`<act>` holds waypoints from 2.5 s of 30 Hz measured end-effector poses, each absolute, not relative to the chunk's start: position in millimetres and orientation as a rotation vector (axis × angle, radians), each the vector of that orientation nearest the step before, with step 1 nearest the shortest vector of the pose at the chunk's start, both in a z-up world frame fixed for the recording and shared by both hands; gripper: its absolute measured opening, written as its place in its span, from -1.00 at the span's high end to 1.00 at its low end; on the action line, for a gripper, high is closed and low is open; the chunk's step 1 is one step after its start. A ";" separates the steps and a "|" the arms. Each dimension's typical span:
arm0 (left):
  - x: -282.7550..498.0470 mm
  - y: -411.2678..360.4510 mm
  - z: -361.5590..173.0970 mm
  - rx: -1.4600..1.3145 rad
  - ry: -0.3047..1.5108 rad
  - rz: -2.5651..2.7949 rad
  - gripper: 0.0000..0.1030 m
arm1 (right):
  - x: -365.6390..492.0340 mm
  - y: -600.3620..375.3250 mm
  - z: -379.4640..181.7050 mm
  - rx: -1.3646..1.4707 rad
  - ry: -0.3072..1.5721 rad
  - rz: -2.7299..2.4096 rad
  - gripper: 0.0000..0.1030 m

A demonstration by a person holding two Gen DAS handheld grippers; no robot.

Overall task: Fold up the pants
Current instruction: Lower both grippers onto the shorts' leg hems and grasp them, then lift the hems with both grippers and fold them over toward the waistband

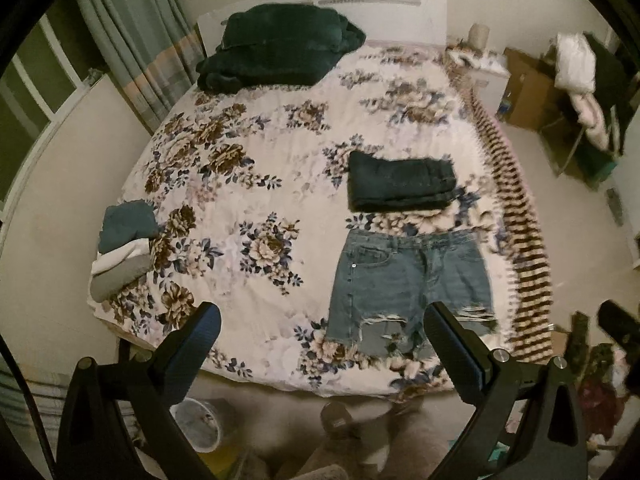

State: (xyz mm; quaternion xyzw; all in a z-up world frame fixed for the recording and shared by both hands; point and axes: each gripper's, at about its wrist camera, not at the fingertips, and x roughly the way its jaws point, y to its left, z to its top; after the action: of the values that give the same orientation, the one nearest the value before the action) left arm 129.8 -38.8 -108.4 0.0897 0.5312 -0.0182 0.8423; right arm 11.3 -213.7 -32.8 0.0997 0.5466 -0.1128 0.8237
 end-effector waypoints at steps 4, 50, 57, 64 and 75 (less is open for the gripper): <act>160.3 -74.0 -161.8 0.208 1.173 -0.017 -1.00 | 62.2 -250.7 -88.5 0.215 1.197 -0.199 -1.00; 206.9 -295.4 -491.3 -0.118 1.571 0.039 0.92 | 355.7 -405.6 -609.0 0.351 1.738 0.541 0.84; 223.3 -241.4 -404.0 -0.175 1.507 0.023 0.93 | 350.3 -393.6 -554.3 0.363 1.680 0.517 0.88; 210.2 -115.0 -358.3 -0.261 1.449 0.060 0.93 | 351.8 -339.8 -489.4 0.328 1.622 0.532 0.89; 199.5 -51.2 -434.6 -0.340 1.430 0.192 0.92 | 381.5 -171.0 -473.0 0.184 1.608 0.572 0.89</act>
State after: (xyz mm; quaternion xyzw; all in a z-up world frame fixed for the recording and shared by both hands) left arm 199.5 -51.2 -434.6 -0.1550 0.6513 0.0876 0.7376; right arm 381.5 -171.0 -473.0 0.0812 0.7087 0.2520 0.6539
